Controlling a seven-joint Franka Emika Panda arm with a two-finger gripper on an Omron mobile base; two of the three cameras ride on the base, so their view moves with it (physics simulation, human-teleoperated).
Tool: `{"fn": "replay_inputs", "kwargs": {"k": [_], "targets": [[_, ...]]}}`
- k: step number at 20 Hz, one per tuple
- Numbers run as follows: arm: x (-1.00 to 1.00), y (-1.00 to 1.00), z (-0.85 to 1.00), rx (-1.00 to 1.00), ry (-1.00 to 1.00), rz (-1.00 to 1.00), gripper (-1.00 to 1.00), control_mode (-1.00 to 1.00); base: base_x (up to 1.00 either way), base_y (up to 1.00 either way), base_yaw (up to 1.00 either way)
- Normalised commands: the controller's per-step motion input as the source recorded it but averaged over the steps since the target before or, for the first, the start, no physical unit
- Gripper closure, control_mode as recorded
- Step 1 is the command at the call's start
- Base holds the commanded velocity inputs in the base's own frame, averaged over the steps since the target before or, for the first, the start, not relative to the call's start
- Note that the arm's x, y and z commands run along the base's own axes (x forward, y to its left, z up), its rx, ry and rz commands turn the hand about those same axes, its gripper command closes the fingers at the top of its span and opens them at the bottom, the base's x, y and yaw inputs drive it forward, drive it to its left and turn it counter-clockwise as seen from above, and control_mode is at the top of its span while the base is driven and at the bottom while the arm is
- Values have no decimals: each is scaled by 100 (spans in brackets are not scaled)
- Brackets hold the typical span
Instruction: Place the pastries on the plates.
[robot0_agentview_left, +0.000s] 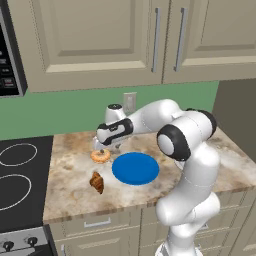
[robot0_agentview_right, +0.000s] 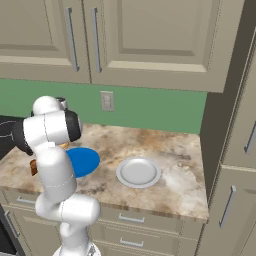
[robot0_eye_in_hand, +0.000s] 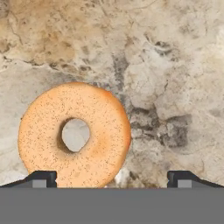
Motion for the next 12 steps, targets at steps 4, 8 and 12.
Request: {"fn": "replay_inputs", "kwargs": {"k": [4,8,12], "targets": [[19,3,-19,0,1,0,-100,-100,0,0,0],[8,2,-39,0,0,0,-100,-100,0,0,0],[6,1,-37,0,0,0,-100,-100,0,0,0]]}}
